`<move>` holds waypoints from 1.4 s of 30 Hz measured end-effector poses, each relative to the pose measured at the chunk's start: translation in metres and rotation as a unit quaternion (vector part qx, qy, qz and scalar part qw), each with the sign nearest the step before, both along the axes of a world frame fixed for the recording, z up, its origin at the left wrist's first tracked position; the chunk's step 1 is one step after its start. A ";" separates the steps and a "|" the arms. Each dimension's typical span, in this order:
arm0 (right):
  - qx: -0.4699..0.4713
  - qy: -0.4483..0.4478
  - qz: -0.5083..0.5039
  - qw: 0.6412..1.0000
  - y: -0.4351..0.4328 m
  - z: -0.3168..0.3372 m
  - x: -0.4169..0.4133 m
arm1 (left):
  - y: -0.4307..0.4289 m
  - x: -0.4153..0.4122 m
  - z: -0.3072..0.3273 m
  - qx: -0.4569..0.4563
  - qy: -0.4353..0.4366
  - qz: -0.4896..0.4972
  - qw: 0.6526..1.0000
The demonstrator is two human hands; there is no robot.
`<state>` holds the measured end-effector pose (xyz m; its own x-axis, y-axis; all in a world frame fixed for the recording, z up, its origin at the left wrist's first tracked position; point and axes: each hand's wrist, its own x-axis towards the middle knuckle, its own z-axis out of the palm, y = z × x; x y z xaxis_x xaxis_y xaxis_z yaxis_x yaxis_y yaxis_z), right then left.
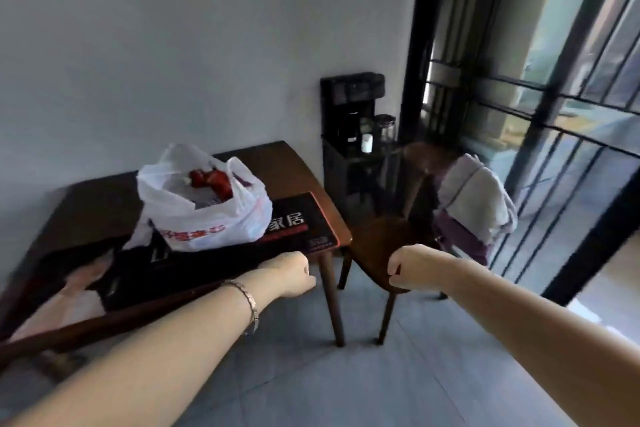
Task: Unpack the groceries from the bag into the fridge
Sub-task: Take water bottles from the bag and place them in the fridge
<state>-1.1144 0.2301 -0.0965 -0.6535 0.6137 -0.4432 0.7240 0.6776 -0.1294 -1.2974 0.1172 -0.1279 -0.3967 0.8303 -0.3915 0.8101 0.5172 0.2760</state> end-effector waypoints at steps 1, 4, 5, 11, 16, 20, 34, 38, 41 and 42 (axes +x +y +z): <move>-0.005 -0.001 0.016 1.000 0.005 -0.008 -0.026 | -0.006 -0.023 -0.003 -0.004 -0.002 0.025 1.000; -0.012 -0.008 0.063 0.998 0.021 -0.022 -0.098 | -0.016 -0.084 -0.011 0.013 -0.003 0.090 0.996; -0.009 -0.003 0.086 0.996 0.027 -0.023 -0.120 | -0.017 -0.102 -0.013 0.019 -0.003 0.106 0.994; 0.009 0.063 0.178 0.982 0.075 -0.020 -0.248 | -0.002 -0.193 -0.011 0.077 0.038 0.202 0.976; 0.019 0.128 0.232 0.964 0.100 -0.001 -0.350 | 0.011 -0.256 0.004 0.153 0.094 0.278 0.944; -0.008 0.152 0.271 0.950 0.099 0.003 -0.420 | 0.014 -0.310 -0.002 0.212 0.158 0.317 0.911; -0.109 0.090 0.285 0.948 0.054 -0.109 -0.600 | 0.013 -0.494 -0.063 0.085 -0.016 0.375 0.923; -0.049 -0.005 0.359 0.932 0.037 -0.151 -0.636 | -0.006 -0.517 -0.070 0.073 -0.014 0.318 0.945; 0.004 -0.030 0.380 0.925 0.031 -0.168 -0.653 | -0.016 -0.527 -0.073 0.074 0.009 0.283 0.956; 0.019 -0.025 0.390 0.920 0.032 -0.171 -0.656 | -0.018 -0.530 -0.075 0.071 0.014 0.278 0.958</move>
<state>-1.7709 0.2621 -0.2674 -0.8808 -0.0178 -0.4731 0.0199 0.9970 -0.0746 -1.8277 0.0992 -0.2028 -0.8015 0.5322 -0.2727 0.4293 0.8296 0.3571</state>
